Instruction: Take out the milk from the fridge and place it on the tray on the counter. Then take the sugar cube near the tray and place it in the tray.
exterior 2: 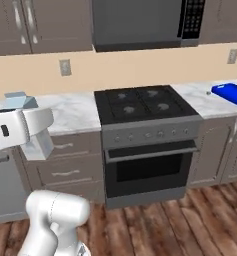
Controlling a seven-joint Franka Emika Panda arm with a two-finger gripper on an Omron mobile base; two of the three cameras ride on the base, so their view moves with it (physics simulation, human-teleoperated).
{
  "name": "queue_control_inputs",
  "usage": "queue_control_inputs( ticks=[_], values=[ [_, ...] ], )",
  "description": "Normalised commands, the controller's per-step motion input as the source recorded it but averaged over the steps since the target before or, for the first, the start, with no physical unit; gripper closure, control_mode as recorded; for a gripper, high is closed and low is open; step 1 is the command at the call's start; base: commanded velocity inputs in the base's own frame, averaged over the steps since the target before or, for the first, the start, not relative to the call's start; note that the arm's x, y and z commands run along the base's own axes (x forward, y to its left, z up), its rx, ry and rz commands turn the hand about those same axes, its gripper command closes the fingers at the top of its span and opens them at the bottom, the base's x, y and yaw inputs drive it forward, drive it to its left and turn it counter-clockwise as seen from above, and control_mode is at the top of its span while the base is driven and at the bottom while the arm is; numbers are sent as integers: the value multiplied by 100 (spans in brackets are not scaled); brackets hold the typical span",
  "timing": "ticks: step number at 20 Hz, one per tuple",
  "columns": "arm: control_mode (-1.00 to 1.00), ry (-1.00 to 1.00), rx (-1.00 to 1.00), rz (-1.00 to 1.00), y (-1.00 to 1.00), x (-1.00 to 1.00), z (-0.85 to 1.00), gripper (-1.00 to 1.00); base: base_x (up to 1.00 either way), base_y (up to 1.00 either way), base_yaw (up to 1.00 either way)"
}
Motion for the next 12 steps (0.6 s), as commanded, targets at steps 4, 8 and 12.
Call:
queue_control_inputs(
  ticks=[4, 8, 12],
  values=[
    [100, 0, 0, 0, 0, 0, 0, 100, 100, -100, 34],
    [100, 0, 0, 0, 0, 0, 0, 100, 83, -100, 32],
    [100, 0, 0, 0, 0, 0, 0, 100, 22, -100, 26]
  ],
)
